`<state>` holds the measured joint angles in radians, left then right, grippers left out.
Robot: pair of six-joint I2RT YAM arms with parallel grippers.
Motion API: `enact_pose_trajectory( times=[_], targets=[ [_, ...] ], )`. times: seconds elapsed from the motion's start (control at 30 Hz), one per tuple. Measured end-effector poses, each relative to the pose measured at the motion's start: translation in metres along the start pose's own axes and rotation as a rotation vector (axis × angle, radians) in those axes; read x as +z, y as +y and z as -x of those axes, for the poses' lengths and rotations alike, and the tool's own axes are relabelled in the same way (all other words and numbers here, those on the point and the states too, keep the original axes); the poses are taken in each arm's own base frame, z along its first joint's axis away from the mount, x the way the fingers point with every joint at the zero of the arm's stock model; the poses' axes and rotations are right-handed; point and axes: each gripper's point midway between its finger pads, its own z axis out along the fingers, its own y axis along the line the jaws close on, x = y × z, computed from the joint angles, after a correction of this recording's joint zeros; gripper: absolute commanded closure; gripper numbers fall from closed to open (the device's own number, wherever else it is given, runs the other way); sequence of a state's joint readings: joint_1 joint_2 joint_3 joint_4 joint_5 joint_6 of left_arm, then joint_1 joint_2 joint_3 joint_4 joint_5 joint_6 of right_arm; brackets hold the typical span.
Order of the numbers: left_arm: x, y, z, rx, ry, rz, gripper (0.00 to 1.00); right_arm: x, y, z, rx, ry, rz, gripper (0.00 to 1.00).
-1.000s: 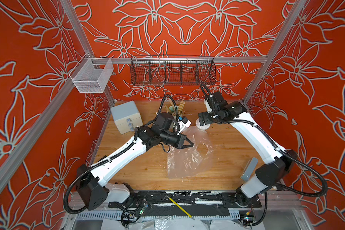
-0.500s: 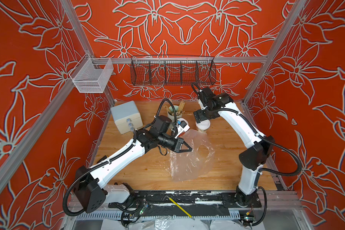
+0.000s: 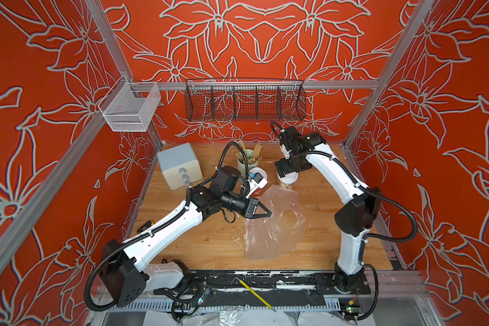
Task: Pack milk tea into plastic carrier bags
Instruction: Pick up the milk tea cup at the center of the board.
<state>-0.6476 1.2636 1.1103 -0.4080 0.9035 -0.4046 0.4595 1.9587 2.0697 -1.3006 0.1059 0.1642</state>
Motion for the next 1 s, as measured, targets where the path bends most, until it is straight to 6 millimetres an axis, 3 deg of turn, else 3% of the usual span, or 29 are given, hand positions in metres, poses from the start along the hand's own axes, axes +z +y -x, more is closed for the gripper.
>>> enact_pose_trajectory(
  times=[0.3, 0.77, 1.0],
  targets=[
    [0.001, 0.002, -0.001, -0.001, 0.001, -0.003, 1.00, 0.005, 0.003, 0.000, 0.006, 0.013, 0.026, 0.16],
    [-0.006, -0.004, -0.004, 0.017, -0.021, -0.014, 1.00, 0.013, 0.006, 0.003, 0.016, 0.017, 0.050, 0.17],
    [-0.005, -0.002, -0.006, 0.012, -0.022, -0.017, 1.00, 0.017, 0.007, 0.005, 0.029, 0.013, 0.063, 0.23]
  ],
)
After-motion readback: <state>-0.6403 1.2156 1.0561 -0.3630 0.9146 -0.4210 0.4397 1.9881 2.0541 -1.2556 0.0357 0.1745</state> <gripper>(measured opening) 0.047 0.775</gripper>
